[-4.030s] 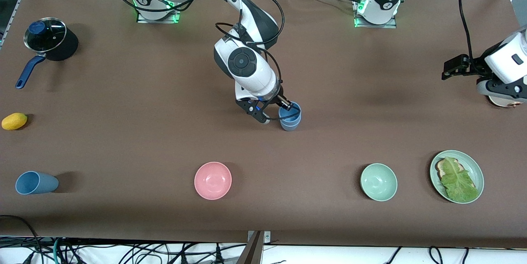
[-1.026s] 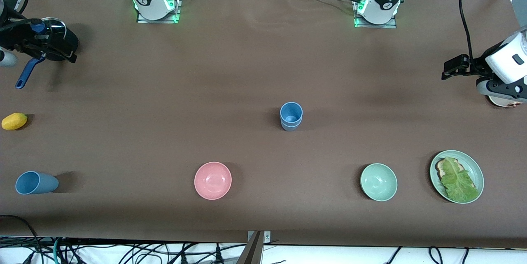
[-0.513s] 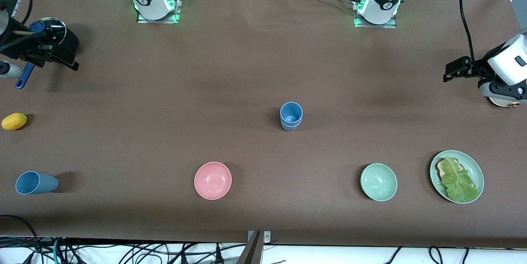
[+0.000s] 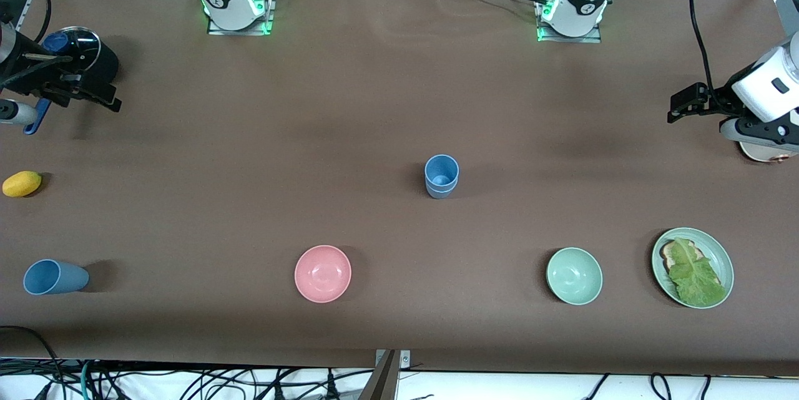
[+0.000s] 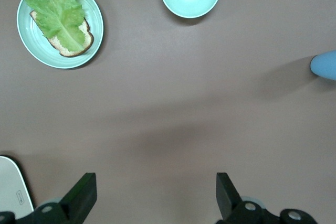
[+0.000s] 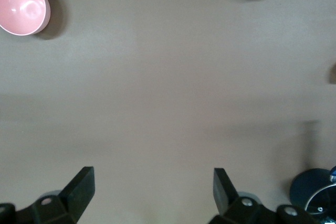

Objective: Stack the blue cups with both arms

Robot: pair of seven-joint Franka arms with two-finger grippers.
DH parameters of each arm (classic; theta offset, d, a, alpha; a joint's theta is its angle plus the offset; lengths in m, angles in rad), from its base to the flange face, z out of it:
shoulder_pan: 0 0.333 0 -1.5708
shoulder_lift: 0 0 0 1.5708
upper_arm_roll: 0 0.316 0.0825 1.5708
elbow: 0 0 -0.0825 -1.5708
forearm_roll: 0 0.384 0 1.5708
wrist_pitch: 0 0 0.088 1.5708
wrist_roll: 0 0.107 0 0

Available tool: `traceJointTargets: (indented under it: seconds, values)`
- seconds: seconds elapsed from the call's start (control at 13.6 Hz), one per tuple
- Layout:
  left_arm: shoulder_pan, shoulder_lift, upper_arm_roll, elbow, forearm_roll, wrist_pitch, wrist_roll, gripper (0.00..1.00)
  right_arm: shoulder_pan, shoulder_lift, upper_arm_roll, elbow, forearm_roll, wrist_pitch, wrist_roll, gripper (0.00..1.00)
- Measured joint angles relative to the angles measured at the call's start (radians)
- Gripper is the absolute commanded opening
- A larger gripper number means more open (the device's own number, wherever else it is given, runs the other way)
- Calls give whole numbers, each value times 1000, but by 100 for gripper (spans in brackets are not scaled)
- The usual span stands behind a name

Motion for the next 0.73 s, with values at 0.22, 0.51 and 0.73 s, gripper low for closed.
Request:
traceJointTargets:
  seconds: [0.22,0.51,0.73]
  values:
    - [0,-6,-13,-4,0,0,-19,100,0,0,0,0,0,1,0,100]
    - [-1,-6,-13,-4,0,0,-20,100,0,0,1,0,0,1,0,100]
    - [-3,-6,-14,-4,0,0,-20,100,0,0,2,0,0,1,0,100]
